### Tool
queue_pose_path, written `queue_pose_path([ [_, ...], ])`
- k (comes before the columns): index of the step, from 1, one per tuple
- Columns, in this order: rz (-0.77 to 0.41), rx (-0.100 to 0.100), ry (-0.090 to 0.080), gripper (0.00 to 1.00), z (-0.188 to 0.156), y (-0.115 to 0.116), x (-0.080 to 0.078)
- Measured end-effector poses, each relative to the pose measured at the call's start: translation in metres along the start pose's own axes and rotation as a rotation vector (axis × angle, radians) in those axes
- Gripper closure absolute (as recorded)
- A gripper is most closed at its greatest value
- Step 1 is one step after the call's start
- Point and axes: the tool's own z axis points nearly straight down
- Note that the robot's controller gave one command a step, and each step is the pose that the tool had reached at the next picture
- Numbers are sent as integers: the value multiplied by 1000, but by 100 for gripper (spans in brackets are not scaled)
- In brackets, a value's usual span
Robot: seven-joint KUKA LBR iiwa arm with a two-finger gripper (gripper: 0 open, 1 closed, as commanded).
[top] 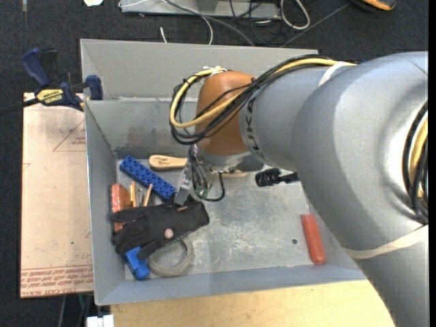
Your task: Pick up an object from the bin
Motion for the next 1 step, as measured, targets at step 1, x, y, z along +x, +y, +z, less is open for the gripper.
queue_pose_path([
  [1,-1,0,0,100,0,0,0],
])
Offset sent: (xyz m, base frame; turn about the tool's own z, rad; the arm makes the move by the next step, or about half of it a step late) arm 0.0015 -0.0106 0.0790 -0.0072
